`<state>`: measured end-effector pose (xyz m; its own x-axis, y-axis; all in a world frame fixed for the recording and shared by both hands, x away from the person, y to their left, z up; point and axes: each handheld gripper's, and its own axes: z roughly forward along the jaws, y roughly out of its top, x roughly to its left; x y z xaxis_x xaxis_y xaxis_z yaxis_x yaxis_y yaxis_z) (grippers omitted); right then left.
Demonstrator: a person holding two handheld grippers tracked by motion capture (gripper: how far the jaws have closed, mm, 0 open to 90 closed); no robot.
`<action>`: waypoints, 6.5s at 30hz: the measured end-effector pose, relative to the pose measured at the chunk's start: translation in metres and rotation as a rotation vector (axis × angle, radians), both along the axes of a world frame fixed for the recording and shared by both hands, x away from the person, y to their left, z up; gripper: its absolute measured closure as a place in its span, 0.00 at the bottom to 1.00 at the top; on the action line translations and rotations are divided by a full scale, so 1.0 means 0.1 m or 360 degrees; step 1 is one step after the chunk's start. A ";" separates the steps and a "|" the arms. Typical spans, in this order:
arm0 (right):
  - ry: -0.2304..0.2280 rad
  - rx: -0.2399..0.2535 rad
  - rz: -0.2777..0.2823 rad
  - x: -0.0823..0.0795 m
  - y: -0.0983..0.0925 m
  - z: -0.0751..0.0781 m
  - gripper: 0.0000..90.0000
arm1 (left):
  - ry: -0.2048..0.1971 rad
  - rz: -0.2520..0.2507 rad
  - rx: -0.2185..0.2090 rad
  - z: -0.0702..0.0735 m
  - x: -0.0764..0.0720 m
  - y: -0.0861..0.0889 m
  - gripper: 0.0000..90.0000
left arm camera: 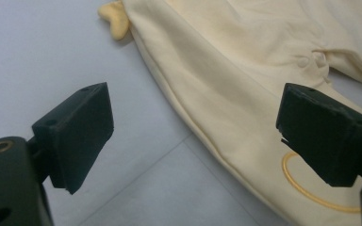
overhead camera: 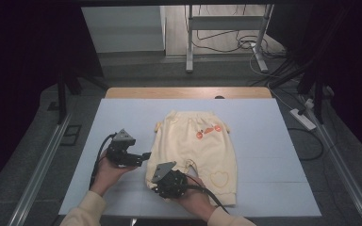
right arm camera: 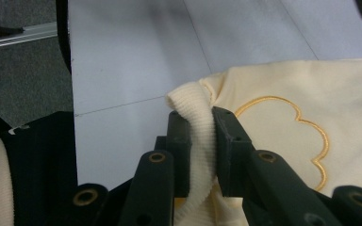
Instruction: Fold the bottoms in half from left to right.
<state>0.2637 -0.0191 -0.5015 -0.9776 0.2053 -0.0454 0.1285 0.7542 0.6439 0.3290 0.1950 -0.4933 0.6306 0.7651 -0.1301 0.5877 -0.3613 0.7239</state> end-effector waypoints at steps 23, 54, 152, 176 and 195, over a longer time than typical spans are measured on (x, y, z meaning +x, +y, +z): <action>-0.0003 -0.0016 0.0020 -0.02 0.01 0.00 0.86 | 0.0006 -0.0033 0.0021 0.05 0.44 -0.26 0.14; 0.0017 -0.0042 0.0014 -0.04 0.00 -0.02 0.86 | 0.0075 -0.0007 0.0022 -0.06 1.03 -0.42 0.18; 0.0037 0.0078 0.0052 -0.06 -0.04 0.12 0.86 | 0.0169 -0.0131 -0.0275 0.21 1.12 -0.26 0.93; 0.0015 0.0170 0.0088 -0.07 -0.02 0.25 0.86 | 0.0168 -0.0128 -0.0329 0.36 1.07 -0.13 0.93; 0.0010 0.0219 0.0138 -0.11 0.02 0.34 0.86 | 0.0142 -0.0110 -0.0356 0.46 1.03 -0.04 0.93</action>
